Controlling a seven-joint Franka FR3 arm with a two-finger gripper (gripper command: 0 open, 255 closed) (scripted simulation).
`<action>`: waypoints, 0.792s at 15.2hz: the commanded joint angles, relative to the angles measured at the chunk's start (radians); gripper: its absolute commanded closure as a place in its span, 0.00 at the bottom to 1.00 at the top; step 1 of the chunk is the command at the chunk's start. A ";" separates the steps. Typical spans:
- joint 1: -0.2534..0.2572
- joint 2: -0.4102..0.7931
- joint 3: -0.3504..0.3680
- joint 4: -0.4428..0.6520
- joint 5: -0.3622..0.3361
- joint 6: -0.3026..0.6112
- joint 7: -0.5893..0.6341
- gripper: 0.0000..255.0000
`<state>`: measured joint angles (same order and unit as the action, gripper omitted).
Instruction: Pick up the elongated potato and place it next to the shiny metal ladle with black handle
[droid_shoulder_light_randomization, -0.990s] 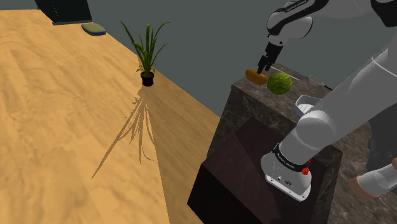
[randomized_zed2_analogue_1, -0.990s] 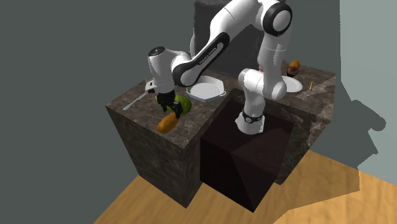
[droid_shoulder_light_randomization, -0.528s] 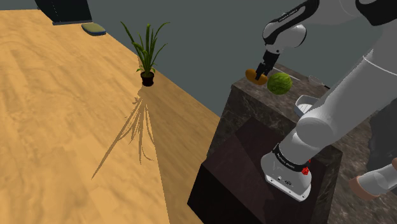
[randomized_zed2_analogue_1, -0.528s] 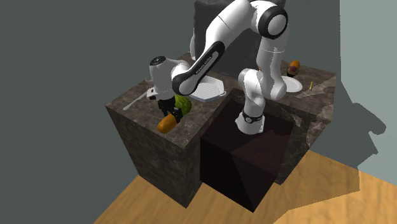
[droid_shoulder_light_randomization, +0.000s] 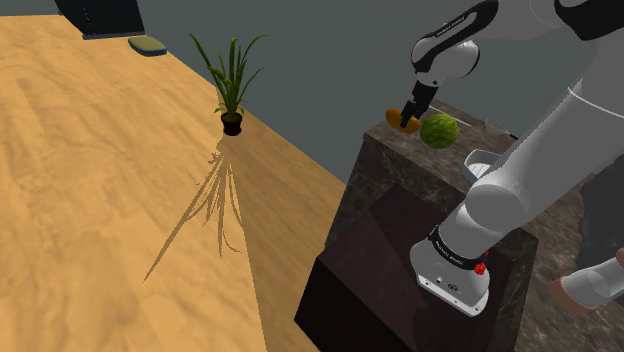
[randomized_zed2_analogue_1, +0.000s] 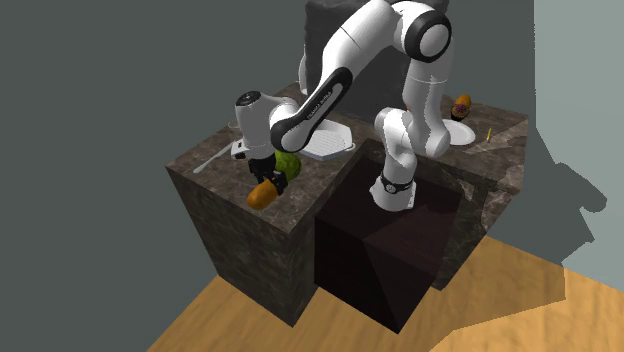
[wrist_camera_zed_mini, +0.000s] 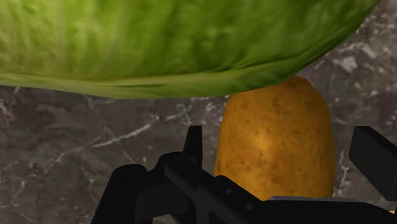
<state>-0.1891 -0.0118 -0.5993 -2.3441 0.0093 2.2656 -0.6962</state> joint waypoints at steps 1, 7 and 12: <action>0.000 0.000 0.000 0.000 0.000 0.000 0.000 1.00; 0.000 0.000 0.000 0.000 0.000 0.000 0.000 1.00; 0.000 -0.021 0.001 0.010 -0.015 -0.027 0.011 1.00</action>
<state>-0.1887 -0.0225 -0.5988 -2.3375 0.0017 2.2504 -0.6897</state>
